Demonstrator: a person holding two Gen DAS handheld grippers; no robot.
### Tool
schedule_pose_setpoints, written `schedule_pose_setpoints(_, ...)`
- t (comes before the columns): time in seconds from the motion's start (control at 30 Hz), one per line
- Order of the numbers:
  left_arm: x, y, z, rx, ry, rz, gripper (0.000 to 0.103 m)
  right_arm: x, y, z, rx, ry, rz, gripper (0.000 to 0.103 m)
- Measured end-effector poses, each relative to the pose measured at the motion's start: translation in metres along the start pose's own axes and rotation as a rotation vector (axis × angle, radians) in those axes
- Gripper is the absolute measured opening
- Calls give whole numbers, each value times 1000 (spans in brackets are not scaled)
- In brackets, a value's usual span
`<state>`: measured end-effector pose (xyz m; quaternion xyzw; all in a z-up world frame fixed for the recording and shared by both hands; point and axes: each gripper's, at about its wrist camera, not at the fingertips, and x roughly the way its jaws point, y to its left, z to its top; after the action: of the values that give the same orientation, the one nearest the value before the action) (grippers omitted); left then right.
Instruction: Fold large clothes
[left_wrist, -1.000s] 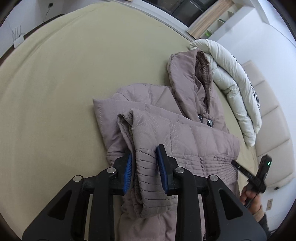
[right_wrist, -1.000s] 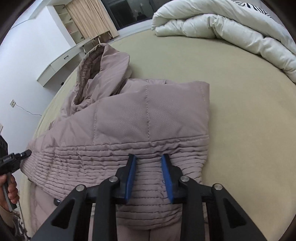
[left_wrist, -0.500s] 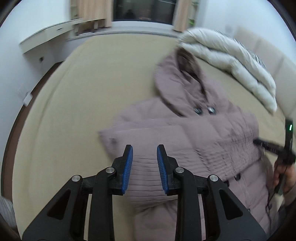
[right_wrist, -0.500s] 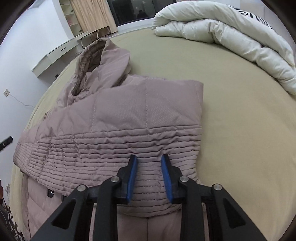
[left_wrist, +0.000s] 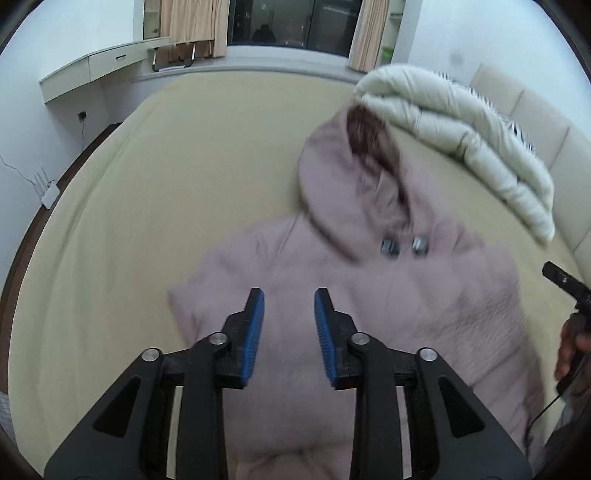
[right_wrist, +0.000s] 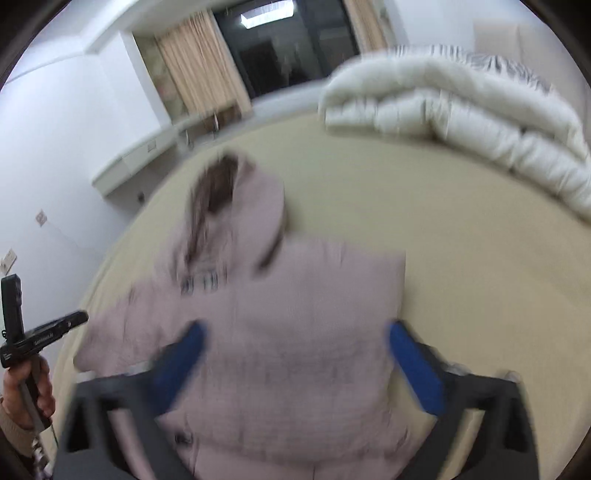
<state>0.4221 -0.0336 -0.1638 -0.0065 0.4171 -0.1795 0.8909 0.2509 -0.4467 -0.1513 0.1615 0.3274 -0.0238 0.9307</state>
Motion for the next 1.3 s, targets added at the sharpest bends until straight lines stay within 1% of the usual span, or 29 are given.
schedule_pose_setpoints(0.03, 2, -2, 14, -8, -7, -16, 64, 7, 4, 16, -14, -10, 4, 103)
schedule_pose_setpoints(0.07, 6, -9, 33, -18, -39, -17, 70, 17, 7, 28, -21, 12, 10, 103)
schedule_pose_setpoints(0.1, 12, -15, 47, -13, -54, 0, 72, 31, 9, 41, -20, 36, 22, 103)
schedule_pose_setpoints(0.13, 19, -24, 60, 1, -53, 14, 72, 42, 11, 51, -13, 43, 35, 103)
schedule_pose_setpoints(0.17, 35, -38, 80, 23, -35, 23, 72, 52, 11, 60, -1, 45, 42, 103)
schedule_pose_setpoints(0.23, 64, -59, 108, 41, -2, 11, 72, 73, 9, 72, 32, 65, 30, 103)
schedule_pose_setpoints(0.27, 78, -68, 119, 43, 15, 20, 72, 84, 8, 76, 52, 80, 39, 103)
schedule_pose_setpoints(0.33, 109, -81, 143, 31, 31, 55, 72, 100, 8, 80, 67, 102, 45, 103)
schedule_pose_setpoints(0.4, 138, -92, 163, 44, 37, 88, 72, 117, 10, 84, 46, 128, 42, 103)
schedule_pose_setpoints(0.5, 188, -93, 176, 48, 81, 175, 72, 132, 11, 86, 23, 152, 41, 103)
schedule_pose_setpoints(0.53, 195, -90, 175, 46, 87, 185, 72, 136, 11, 88, 25, 156, 43, 103)
schedule_pose_setpoints(0.57, 212, -87, 177, 50, 98, 206, 72, 141, 10, 91, 33, 158, 48, 103)
schedule_pose_setpoints(0.6, 223, -86, 177, 54, 114, 209, 72, 147, 10, 93, 43, 160, 56, 103)
schedule_pose_setpoints(0.63, 230, -81, 175, 50, 127, 198, 68, 154, 9, 97, 53, 163, 62, 103)
schedule_pose_setpoints(0.67, 234, -80, 176, 45, 127, 191, 61, 159, 9, 100, 62, 165, 64, 103)
schedule_pose_setpoints(0.7, 235, -75, 177, 33, 117, 179, 48, 165, 10, 103, 65, 168, 65, 103)
schedule_pose_setpoints(0.73, 234, -70, 179, 6, 106, 156, 39, 173, 13, 106, 60, 171, 64, 103)
schedule_pose_setpoints(0.8, 232, -62, 181, -31, 90, 127, 33, 186, 21, 112, 37, 171, 52, 102)
schedule_pose_setpoints(0.83, 234, -61, 182, -23, 83, 124, 28, 192, 26, 116, 30, 171, 51, 102)
schedule_pose_setpoints(0.93, 221, -55, 179, -1, 52, 114, 17, 213, 39, 127, 48, 181, 54, 102)
schedule_pose_setpoints(1.0, 211, -55, 177, 22, 32, 111, 15, 230, 48, 133, 64, 202, 59, 102)
schedule_pose_setpoints(1.07, 196, -52, 175, 20, 8, 91, 13, 250, 57, 138, 66, 238, 23, 98)
schedule_pose_setpoints(1.1, 180, -51, 165, 21, -6, 83, 13, 259, 61, 139, 69, 254, 13, 96)
schedule_pose_setpoints(1.13, 172, -50, 164, 30, -26, 78, 13, 268, 64, 141, 67, 269, -4, 93)
schedule_pose_setpoints(1.17, 162, -49, 160, 44, -43, 79, 13, 273, 66, 141, 60, 276, -27, 88)
schedule_pose_setpoints(1.2, 152, -49, 156, 60, -59, 86, 13, 278, 67, 142, 50, 286, -49, 72)
schedule_pose_setpoints(1.23, 146, -50, 153, 71, -70, 91, 13, 283, 67, 142, 38, 305, -60, 65)
schedule_pose_setpoints(1.27, 141, -52, 150, 78, -82, 95, 13, 285, 65, 142, 36, 317, -68, 48)
schedule_pose_setpoints(1.3, 133, -49, 146, 72, -93, 84, 12, 283, 63, 140, 39, 321, -65, 21)
